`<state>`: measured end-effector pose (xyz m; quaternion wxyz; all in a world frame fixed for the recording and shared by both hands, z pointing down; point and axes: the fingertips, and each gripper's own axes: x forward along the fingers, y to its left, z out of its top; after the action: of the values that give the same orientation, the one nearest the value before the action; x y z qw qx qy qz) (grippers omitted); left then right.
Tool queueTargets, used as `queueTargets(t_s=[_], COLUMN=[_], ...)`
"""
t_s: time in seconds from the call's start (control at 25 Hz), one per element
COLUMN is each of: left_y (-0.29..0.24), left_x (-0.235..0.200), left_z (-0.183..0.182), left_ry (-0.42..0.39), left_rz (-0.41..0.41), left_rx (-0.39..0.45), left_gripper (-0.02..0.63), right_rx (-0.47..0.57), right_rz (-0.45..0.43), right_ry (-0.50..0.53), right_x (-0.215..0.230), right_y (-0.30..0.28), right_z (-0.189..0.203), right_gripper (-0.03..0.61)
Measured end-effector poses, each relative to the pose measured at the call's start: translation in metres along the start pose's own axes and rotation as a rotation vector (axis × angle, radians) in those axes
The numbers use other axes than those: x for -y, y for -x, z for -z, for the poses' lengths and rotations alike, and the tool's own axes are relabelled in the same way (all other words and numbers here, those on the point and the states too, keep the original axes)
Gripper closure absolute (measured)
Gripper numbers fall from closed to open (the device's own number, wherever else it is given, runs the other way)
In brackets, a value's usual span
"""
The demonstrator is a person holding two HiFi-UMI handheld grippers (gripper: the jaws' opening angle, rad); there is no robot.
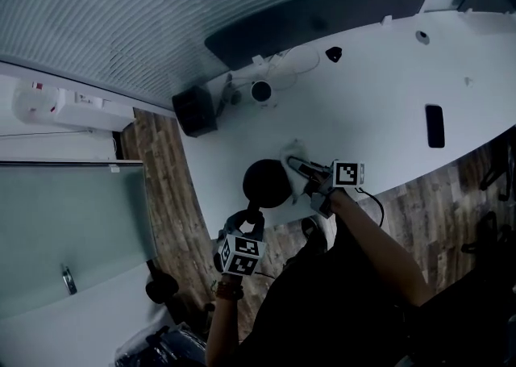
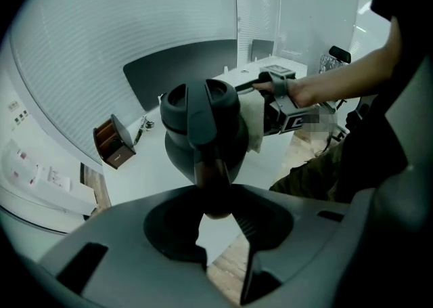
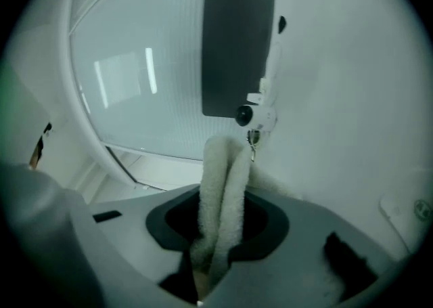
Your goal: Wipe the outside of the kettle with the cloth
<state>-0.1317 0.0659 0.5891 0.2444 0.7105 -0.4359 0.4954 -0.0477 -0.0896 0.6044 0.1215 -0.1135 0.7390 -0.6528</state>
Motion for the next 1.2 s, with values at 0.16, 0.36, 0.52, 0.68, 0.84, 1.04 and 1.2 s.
queueTargets(t_s=[0.16,0.36,0.52,0.68,0.84,1.04,1.2], left_y=[0.000,-0.001,-0.004,-0.007,-0.011,-0.015,-0.017], left_x=[-0.002,-0.016,-0.035,-0.046,-0.057,-0.060,-0.058], left_z=[0.002,0.005,0.003,0.001,-0.005,-0.002,-0.005], left_ry=[-0.014,-0.090,-0.181,-0.284,-0.343,-0.475,-0.516], left_rz=[0.009,0.003,0.009,0.041,0.080,0.069,0.095], left_rx=[-0.028,-0.079,-0.104,-0.131,-0.168,-0.282,-0.329], left_gripper=[0.483,0.483,0.483,0.483,0.483,0.485,0.485], right_rx=[-0.047,-0.138,-0.068,-0.191,-0.227,-0.243,-0.204], right_rz=[0.122,0.156,-0.066,-0.282,-0.319,-0.282,-0.166], right_ry=[-0.155,-0.103,-0.006,0.049,0.007,-0.138,-0.168], right_x=[0.063,0.072,-0.009,-0.077,-0.082,-0.046,0.002], right_y=[0.003,0.011,0.019,-0.005,-0.030,-0.027,-0.028], right_z=[0.013,0.018,-0.029,-0.022,-0.012,-0.007,-0.011], right_gripper=[0.485,0.485,0.485,0.485,0.485,0.485,0.485])
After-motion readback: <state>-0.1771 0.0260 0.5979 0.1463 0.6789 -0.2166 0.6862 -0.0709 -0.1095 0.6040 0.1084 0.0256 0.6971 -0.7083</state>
